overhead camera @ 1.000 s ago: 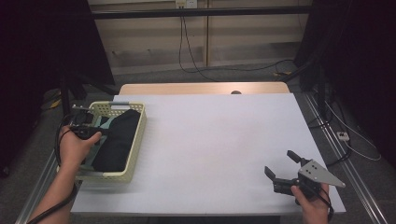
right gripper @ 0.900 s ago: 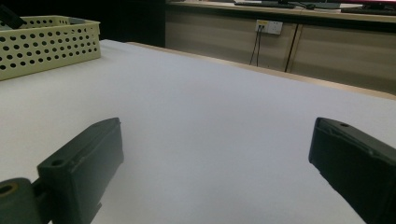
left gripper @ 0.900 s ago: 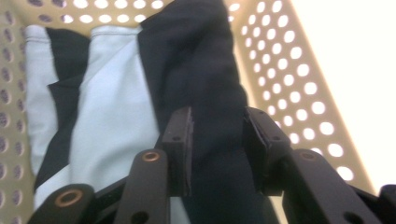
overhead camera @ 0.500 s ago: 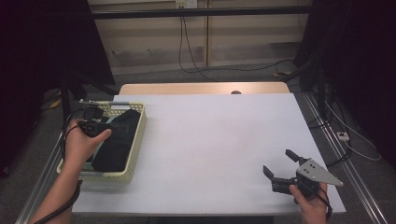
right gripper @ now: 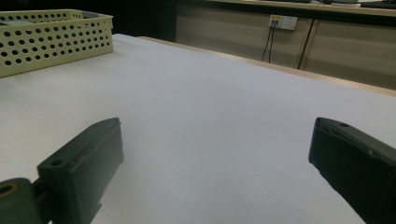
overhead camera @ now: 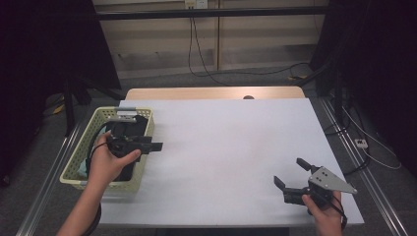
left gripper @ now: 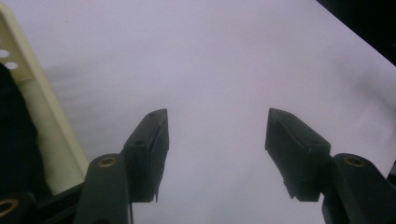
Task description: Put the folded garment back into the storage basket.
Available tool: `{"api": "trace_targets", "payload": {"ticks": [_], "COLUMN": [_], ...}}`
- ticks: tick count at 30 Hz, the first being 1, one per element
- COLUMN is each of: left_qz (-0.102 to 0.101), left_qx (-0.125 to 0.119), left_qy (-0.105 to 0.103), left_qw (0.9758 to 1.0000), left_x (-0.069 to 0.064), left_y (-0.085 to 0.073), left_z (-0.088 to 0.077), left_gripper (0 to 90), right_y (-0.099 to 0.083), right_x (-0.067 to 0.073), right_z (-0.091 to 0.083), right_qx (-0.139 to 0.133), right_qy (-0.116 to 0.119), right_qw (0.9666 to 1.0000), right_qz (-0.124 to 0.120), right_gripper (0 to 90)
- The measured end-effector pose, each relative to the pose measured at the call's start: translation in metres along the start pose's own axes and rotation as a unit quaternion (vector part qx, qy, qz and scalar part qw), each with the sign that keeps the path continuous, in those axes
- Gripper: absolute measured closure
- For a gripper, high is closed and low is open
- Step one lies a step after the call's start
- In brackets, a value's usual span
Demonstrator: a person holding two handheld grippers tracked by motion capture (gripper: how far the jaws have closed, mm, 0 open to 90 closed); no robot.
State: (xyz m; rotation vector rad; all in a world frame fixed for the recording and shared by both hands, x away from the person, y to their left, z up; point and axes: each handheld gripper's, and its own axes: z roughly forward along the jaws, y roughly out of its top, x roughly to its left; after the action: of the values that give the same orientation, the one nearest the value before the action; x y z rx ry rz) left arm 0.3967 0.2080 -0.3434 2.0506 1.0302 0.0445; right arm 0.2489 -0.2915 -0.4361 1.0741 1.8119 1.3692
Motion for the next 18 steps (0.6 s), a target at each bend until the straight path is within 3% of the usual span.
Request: {"api": "trace_targets", "payload": {"ticks": [18], "left_qz": [0.033], "left_qx": [0.008], "left_qy": [-0.03], "left_qw": [0.999], "left_x": [-0.026], "left_y": [-0.042], "left_z": [0.027], "left_gripper": [34.9], "right_y": [0.0], "right_x": [0.002], "right_z": [0.001], "right_qx": [0.002], "right_qy": [0.005], "right_qw": [1.0], "right_qz": [-0.002], "right_gripper": [3.1]}}
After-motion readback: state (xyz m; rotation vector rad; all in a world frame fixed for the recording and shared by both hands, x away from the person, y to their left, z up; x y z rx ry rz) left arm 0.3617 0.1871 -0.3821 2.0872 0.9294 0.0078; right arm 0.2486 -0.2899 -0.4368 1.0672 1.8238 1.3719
